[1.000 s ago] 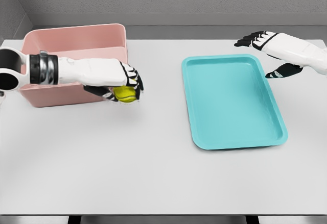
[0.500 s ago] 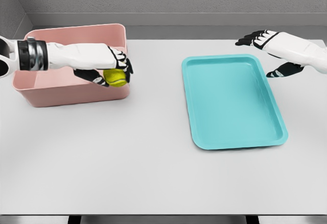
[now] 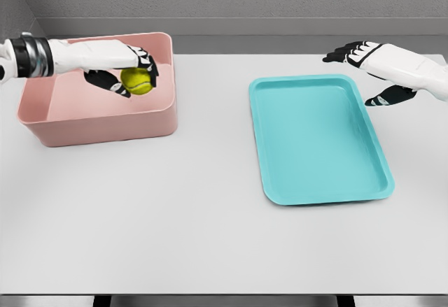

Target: Put the tennis from the blue tray into the pink basket with both arms

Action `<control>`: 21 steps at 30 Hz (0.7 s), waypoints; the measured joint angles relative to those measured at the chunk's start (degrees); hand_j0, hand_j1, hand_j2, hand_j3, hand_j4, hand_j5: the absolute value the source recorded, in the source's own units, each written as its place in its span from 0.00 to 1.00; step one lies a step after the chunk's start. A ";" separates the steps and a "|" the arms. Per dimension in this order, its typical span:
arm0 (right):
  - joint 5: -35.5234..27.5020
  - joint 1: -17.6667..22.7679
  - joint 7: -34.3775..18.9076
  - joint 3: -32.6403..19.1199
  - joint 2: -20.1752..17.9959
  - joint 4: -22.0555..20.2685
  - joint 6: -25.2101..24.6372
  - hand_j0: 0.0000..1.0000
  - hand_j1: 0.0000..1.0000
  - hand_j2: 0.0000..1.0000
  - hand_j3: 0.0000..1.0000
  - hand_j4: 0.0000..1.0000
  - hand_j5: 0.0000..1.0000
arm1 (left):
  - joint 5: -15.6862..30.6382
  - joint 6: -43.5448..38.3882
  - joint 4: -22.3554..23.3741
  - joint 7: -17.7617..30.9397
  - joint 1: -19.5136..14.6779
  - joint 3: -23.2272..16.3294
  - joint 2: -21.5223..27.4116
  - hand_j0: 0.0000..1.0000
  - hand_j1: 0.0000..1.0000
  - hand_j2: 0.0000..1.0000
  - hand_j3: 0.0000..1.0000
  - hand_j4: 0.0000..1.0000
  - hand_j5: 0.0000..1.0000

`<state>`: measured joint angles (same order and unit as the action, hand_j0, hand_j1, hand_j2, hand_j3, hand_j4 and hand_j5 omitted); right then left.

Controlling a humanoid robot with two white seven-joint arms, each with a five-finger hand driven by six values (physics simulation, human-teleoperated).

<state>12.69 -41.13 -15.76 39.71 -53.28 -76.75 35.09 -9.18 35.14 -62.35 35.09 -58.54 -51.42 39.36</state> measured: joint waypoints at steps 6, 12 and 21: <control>0.00 0.00 0.00 -0.01 0.00 -0.04 0.00 1.00 1.00 1.00 1.00 1.00 1.00 | -0.40 0.02 9.97 -0.01 -1.67 -0.03 -3.49 0.52 0.52 0.52 0.52 0.52 0.52; 0.00 0.00 0.00 0.04 0.01 -0.05 0.00 1.00 1.00 1.00 1.00 1.00 1.00 | -0.42 0.01 14.53 -0.05 -2.11 0.02 -5.34 1.00 1.00 1.00 1.00 1.00 1.00; 0.00 0.00 0.00 0.07 0.13 0.02 0.00 1.00 1.00 1.00 1.00 1.00 1.00 | 0.35 0.04 8.91 -0.06 -0.97 0.74 -2.55 1.00 1.00 1.00 1.00 1.00 1.00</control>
<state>12.69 -41.13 -15.76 39.78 -53.15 -76.73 35.09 -8.83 35.18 -53.45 35.03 -59.50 -50.68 36.82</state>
